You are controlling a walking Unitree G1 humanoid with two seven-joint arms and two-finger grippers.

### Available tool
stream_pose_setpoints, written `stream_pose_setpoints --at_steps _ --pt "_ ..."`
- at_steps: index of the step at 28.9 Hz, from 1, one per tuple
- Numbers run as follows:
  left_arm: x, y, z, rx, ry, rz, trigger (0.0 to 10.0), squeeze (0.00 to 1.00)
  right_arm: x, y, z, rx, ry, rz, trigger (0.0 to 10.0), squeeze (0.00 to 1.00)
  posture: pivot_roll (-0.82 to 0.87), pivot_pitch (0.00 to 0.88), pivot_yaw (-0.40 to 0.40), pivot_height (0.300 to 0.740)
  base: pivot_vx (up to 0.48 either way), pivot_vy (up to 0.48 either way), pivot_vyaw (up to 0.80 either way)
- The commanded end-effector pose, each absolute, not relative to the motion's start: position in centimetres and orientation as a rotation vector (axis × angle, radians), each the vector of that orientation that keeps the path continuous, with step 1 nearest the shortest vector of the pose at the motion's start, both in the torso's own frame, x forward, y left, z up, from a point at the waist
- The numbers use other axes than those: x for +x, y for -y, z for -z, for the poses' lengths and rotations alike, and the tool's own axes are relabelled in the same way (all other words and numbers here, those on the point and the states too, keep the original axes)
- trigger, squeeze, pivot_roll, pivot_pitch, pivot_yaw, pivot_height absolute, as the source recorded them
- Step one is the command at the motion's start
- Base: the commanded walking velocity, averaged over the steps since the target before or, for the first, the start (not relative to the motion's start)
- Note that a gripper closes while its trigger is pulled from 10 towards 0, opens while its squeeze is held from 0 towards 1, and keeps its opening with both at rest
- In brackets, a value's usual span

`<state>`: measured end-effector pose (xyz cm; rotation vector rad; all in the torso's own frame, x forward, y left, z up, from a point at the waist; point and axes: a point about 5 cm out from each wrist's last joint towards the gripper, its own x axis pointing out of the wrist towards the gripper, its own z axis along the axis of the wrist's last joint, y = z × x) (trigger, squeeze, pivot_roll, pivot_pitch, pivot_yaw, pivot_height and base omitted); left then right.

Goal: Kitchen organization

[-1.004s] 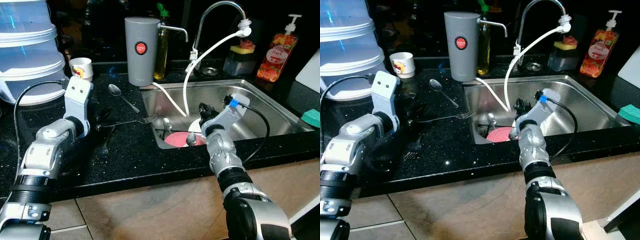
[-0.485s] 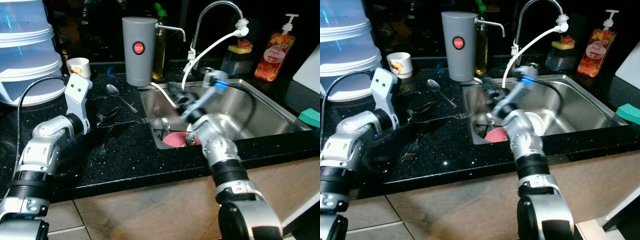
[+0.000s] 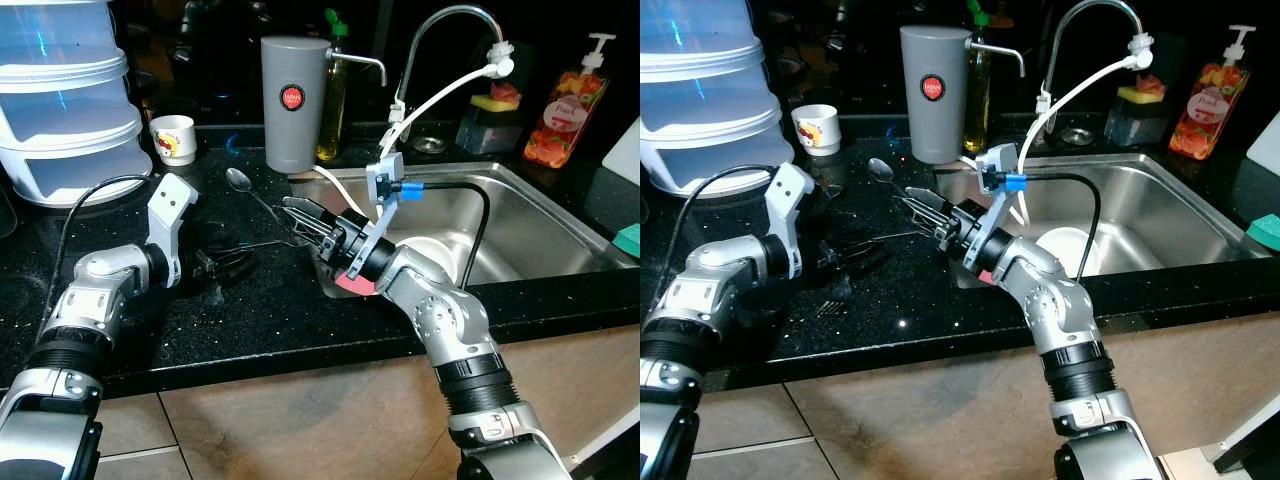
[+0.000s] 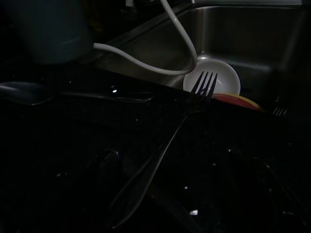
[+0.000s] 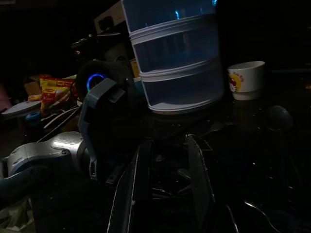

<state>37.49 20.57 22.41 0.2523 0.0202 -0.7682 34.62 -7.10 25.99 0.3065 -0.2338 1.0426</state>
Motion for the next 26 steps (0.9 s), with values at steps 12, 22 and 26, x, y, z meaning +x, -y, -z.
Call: stream_pose_setpoints --at_steps 12,22,26 --pt "38.9 -19.1 -23.0 0.256 -0.006 0.860 10.0 0.00 32.4 8.2 -25.8 0.313 0.188 -1.086 10.0 0.00 0.05 0.071 0.015 0.740 0.000 0.000 0.00" --pt "38.8 -17.7 -21.2 0.406 -0.164 0.995 10.0 0.00 31.9 8.4 -25.8 0.307 0.164 -1.080 10.0 0.00 0.05 0.079 0.025 0.740 0.000 0.000 0.00" --pt "38.6 -18.3 -19.7 0.595 -0.293 0.999 10.0 0.00 31.8 8.5 -25.7 0.303 0.156 -1.078 10.0 0.00 0.05 0.079 0.025 0.740 0.000 0.000 0.00"
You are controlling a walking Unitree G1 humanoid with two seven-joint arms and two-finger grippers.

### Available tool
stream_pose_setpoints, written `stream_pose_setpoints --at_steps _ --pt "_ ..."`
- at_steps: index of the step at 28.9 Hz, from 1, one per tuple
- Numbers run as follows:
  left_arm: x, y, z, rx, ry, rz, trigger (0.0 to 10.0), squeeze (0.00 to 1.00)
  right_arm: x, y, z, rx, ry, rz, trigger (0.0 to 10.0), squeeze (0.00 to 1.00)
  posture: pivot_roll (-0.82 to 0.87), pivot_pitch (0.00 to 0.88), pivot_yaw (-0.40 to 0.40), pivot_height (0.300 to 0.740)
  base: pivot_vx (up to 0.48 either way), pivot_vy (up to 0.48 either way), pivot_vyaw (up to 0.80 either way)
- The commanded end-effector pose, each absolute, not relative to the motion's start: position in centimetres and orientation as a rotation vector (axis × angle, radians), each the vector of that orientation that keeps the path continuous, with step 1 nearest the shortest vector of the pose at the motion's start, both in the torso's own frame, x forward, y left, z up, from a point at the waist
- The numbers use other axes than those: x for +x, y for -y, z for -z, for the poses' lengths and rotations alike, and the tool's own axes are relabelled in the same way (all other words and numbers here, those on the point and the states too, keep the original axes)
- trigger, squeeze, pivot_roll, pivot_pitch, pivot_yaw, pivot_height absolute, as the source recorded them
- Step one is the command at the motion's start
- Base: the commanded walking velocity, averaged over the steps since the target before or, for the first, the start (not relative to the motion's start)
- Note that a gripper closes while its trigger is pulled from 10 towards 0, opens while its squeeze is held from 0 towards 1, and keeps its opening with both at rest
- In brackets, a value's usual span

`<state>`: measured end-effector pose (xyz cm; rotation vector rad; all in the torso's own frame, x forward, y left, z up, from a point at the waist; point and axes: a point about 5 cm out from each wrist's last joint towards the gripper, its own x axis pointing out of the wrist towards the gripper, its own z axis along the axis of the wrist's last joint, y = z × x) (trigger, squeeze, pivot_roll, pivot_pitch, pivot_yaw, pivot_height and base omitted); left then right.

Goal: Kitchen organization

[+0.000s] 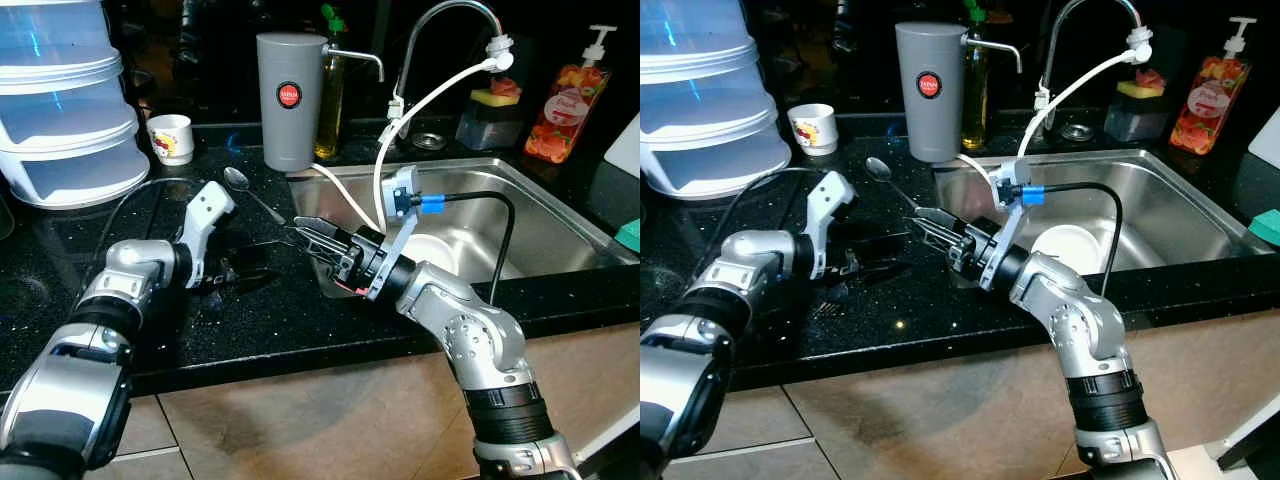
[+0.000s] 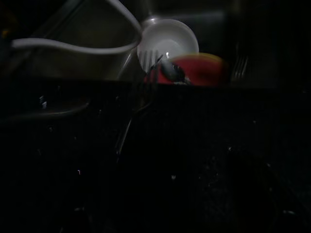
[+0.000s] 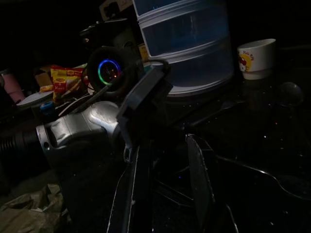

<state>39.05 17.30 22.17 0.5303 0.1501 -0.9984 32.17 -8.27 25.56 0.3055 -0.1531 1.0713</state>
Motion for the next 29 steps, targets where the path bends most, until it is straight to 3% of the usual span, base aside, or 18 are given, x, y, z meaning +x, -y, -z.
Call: stream_pose_setpoints --at_steps 1,4,5,6,7,13,18,25,29 --pt "38.6 -18.3 -19.7 0.595 -0.293 0.999 10.0 0.00 31.8 8.5 -25.7 0.303 0.156 -1.078 10.0 0.00 0.05 0.079 0.025 0.740 0.000 0.000 0.00" --pt "38.5 -18.6 -19.4 0.647 -0.327 0.994 10.0 0.00 31.8 8.5 -25.7 0.303 0.153 -1.078 10.0 0.00 0.05 0.087 0.023 0.740 0.000 0.000 0.00" --pt "38.5 -18.8 -19.3 0.652 -0.342 0.988 4.2 0.00 31.9 8.5 -25.7 0.305 0.150 -1.077 10.0 0.00 0.05 0.089 0.021 0.740 0.000 0.000 0.00" --pt "38.5 -18.8 -19.3 0.652 -0.342 0.988 4.2 0.00 31.9 8.5 -25.7 0.305 0.150 -1.077 10.0 0.00 0.05 0.089 0.021 0.740 0.000 0.000 0.00" --pt "38.5 -18.8 -19.3 0.640 -0.346 0.984 0.0 0.00 31.9 8.5 -25.7 0.308 0.147 -1.074 10.0 0.00 0.05 0.090 0.021 0.740 0.000 0.000 0.00" --pt "38.6 -18.8 -19.6 0.583 -0.329 0.982 0.0 0.00 32.1 8.5 -25.8 0.317 0.146 -1.066 10.0 0.00 0.05 0.089 0.019 0.740 0.000 0.000 0.00" --pt "39.1 -18.3 -21.2 0.437 -0.211 0.947 0.0 0.00 32.3 8.7 -25.9 0.331 0.146 -1.045 10.0 0.00 0.05 0.088 0.015 0.740 0.000 0.000 0.00" --pt "39.5 -18.6 -22.4 0.365 -0.121 0.882 0.0 0.00 32.5 8.7 -26.1 0.344 0.155 -1.030 10.0 0.00 0.05 0.087 0.014 0.740 0.000 0.000 0.00" --pt "39.7 -18.9 -24.0 0.216 -0.012 0.851 0.0 0.00 32.7 8.8 -26.4 0.373 0.171 -1.016 10.0 0.00 0.05 0.087 0.014 0.740 0.000 0.000 0.00"
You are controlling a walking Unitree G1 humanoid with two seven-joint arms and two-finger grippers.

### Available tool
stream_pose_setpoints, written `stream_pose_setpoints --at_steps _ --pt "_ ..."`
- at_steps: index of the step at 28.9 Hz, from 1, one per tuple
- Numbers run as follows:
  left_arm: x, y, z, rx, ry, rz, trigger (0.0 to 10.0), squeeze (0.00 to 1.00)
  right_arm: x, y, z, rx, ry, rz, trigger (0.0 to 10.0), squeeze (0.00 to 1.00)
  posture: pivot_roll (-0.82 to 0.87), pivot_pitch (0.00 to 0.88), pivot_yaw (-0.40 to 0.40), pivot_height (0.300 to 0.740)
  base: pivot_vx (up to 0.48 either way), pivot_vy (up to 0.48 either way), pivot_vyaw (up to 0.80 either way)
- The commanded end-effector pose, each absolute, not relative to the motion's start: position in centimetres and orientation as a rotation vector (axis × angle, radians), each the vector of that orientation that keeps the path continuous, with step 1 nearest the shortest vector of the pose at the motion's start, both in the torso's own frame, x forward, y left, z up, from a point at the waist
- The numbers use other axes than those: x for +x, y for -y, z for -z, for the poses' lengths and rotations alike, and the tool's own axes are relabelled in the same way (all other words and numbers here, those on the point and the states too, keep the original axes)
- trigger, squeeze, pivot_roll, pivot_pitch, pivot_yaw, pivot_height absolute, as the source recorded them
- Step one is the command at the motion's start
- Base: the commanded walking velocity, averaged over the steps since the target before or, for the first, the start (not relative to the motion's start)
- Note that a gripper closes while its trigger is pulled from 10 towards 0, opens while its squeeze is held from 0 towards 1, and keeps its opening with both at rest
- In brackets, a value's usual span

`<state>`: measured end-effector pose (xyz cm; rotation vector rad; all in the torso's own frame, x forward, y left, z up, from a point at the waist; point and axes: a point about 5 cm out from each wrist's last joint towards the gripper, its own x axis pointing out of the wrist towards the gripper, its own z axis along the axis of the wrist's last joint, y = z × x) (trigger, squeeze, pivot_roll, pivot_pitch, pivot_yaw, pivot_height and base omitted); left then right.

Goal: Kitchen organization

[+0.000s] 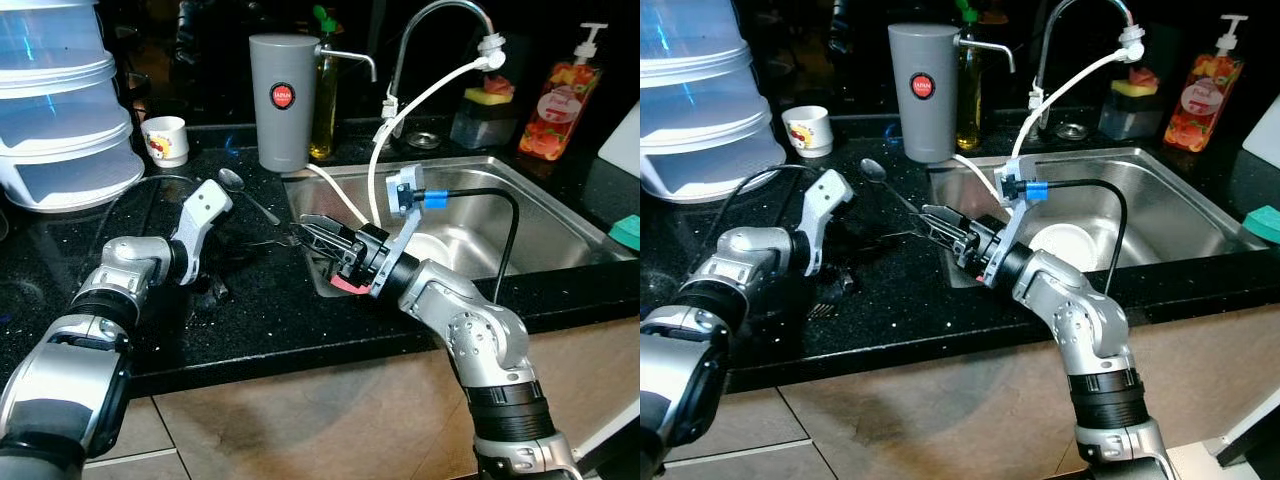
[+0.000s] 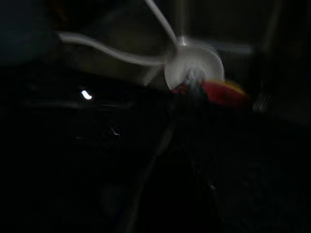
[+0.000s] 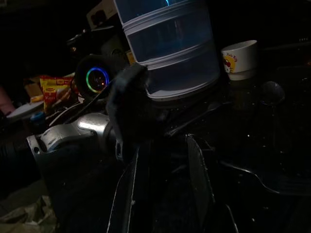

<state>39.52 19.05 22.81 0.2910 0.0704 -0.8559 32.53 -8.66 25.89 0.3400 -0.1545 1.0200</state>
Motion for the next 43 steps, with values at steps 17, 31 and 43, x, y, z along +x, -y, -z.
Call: stream_pose_setpoints --at_steps 17,31,43 --pt "38.8 -21.1 -26.7 -0.159 0.302 0.793 0.0 0.00 32.9 9.1 -28.2 0.558 0.250 -1.020 10.0 0.00 0.06 0.075 0.011 0.740 0.000 0.000 0.00" --pt "39.5 -27.3 -25.5 0.191 0.040 0.038 10.0 1.00 33.3 8.2 -26.7 0.491 0.187 -0.931 10.0 0.00 0.07 0.050 -0.002 0.740 0.000 0.000 0.00" --pt "39.9 -28.0 -24.3 0.090 -0.059 -0.118 10.0 1.00 33.1 7.6 -26.1 0.502 0.169 -0.952 10.0 0.00 0.07 0.034 -0.009 0.740 0.000 0.000 0.00"
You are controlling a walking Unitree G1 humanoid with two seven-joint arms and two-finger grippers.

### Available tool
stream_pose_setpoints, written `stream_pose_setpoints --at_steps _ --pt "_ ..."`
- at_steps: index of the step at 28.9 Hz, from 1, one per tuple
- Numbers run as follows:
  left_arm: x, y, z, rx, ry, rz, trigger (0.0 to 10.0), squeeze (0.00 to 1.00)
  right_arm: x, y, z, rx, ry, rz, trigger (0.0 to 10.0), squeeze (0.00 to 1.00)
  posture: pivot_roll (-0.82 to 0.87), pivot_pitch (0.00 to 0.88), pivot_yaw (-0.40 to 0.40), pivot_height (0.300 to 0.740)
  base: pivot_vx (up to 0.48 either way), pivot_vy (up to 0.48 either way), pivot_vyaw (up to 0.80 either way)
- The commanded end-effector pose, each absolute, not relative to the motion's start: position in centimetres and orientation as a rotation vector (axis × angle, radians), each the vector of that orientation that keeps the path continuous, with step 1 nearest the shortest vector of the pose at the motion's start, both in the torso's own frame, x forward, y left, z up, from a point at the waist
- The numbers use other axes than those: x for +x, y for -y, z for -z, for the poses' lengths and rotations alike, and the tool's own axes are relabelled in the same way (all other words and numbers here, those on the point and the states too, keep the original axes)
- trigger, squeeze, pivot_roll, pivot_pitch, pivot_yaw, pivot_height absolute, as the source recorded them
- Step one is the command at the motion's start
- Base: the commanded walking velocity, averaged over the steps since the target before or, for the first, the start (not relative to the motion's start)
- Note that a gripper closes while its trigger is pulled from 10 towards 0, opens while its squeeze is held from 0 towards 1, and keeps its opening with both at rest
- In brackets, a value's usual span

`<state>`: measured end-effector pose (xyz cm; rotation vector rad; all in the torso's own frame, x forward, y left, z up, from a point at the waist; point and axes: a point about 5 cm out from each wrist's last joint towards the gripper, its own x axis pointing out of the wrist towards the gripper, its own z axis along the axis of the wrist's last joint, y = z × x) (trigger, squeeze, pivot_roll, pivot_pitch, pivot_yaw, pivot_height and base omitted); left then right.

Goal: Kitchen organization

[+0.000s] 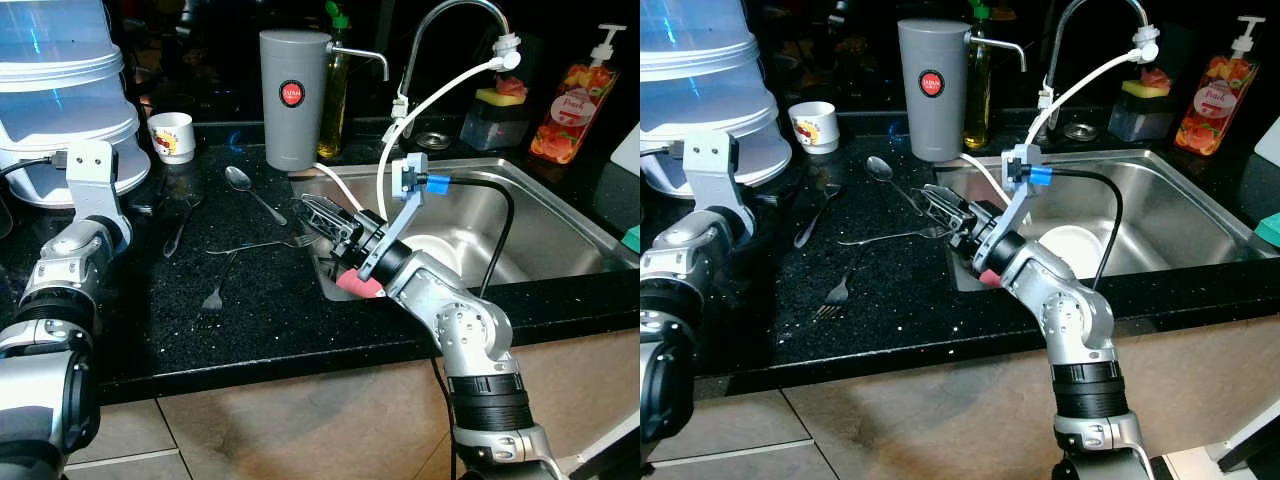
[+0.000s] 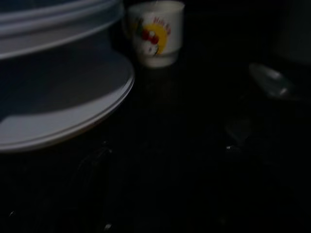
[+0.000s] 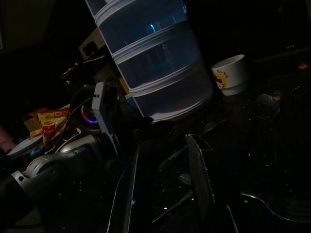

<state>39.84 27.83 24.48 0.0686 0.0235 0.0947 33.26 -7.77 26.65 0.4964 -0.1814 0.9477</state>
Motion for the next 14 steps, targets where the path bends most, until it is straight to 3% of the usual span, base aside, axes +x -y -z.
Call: stream_pose_setpoints --at_steps 1,6,7,8,14 --pt "39.9 -27.9 -24.2 0.106 -0.071 -0.135 10.0 1.00 33.1 7.6 -25.9 0.504 0.162 -0.953 10.0 0.00 0.07 0.034 -0.009 0.740 0.000 0.000 0.00" --pt "40.0 -27.7 -23.4 0.146 -0.140 -0.156 10.0 1.00 33.0 7.6 -25.5 0.508 0.146 -0.957 10.0 0.00 0.07 0.034 -0.009 0.740 0.000 0.000 0.00" --pt "39.9 -27.7 -23.0 0.172 -0.172 -0.162 10.0 0.95 33.0 7.5 -25.5 0.510 0.143 -0.960 10.0 0.00 0.07 0.044 -0.007 0.740 0.000 0.000 0.00" --pt "39.8 -27.9 -22.3 0.233 -0.223 -0.173 10.0 0.00 33.0 7.5 -25.5 0.522 0.141 -0.962 10.0 0.00 0.07 0.044 -0.007 0.740 0.000 0.000 0.00" --pt "39.6 -28.1 -21.5 0.200 -0.280 -0.187 10.0 0.00 33.1 7.8 -25.8 0.560 0.151 -0.955 10.0 0.00 0.07 0.053 -0.002 0.740 0.000 0.000 0.00"
